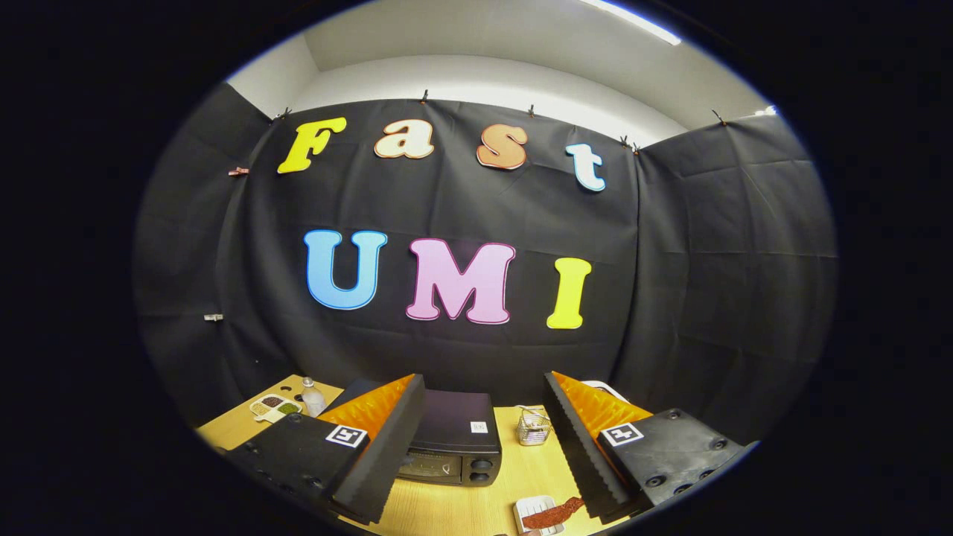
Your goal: Open the toaster oven, put the food inside, and close the toaster oven door.
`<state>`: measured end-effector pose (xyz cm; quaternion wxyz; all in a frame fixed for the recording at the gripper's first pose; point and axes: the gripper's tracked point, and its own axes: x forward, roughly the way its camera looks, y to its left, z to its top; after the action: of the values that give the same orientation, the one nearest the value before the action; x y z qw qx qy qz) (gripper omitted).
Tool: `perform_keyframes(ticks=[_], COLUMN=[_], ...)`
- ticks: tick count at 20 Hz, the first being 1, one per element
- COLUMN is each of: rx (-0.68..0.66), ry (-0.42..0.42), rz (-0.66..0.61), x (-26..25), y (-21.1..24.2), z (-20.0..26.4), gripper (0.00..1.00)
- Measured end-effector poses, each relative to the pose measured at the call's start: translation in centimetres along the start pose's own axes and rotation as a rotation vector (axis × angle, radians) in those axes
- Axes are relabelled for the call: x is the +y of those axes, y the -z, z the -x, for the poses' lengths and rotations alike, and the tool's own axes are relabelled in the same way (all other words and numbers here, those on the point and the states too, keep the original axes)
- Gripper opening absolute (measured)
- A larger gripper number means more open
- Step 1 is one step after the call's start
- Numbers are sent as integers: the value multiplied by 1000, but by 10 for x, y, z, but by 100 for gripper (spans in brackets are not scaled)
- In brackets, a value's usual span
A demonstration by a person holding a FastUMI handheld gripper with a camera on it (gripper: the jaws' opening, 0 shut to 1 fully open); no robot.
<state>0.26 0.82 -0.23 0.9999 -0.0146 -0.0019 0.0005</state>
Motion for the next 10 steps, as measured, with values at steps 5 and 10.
perform_keyframes(ticks=[5, 10], rx=[13, 32], ry=[-37, -75], rz=[-65, -23], x=[40, 96], y=[11, 41], z=[-19, -47], gripper=[98, 98])
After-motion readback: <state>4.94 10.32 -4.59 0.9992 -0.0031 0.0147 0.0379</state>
